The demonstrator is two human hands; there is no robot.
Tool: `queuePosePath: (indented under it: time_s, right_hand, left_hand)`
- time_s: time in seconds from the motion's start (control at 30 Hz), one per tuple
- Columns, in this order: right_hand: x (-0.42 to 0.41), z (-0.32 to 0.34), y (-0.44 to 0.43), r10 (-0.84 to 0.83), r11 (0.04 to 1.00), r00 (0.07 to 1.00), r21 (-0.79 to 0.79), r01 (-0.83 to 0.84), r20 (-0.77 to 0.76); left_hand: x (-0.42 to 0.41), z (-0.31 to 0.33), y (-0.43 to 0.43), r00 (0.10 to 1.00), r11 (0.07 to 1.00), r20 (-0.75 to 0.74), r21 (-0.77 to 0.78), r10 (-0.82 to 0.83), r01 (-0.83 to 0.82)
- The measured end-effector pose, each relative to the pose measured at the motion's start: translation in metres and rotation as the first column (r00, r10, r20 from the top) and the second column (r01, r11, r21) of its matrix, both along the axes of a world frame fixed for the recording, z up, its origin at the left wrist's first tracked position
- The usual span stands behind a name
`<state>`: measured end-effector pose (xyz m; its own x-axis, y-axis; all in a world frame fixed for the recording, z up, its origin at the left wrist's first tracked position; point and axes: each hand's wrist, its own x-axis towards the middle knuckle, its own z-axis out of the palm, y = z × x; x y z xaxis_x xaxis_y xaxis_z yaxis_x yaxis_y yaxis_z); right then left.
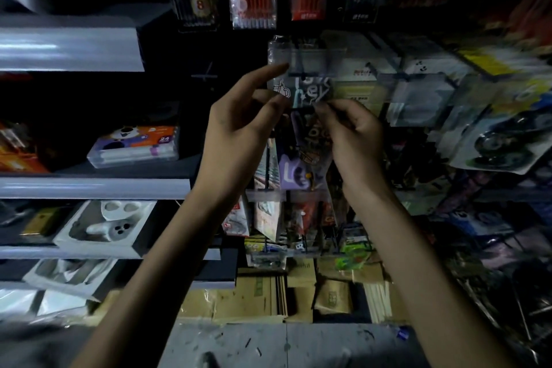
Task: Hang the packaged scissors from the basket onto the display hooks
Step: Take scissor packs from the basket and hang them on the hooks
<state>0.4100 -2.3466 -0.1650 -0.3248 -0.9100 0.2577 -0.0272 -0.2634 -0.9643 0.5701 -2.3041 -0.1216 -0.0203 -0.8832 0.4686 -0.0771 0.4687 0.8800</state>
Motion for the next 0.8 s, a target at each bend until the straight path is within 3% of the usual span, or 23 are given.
queuePosePath:
  time_s: [0.8]
  right_hand:
    - [0.013, 0.002, -0.01, -0.061, 0.998, 0.995, 0.003, 0.061, 0.081]
  left_hand:
    - [0.008, -0.016, 0.002, 0.998, 0.998, 0.031, -0.038, -0.054, 0.056]
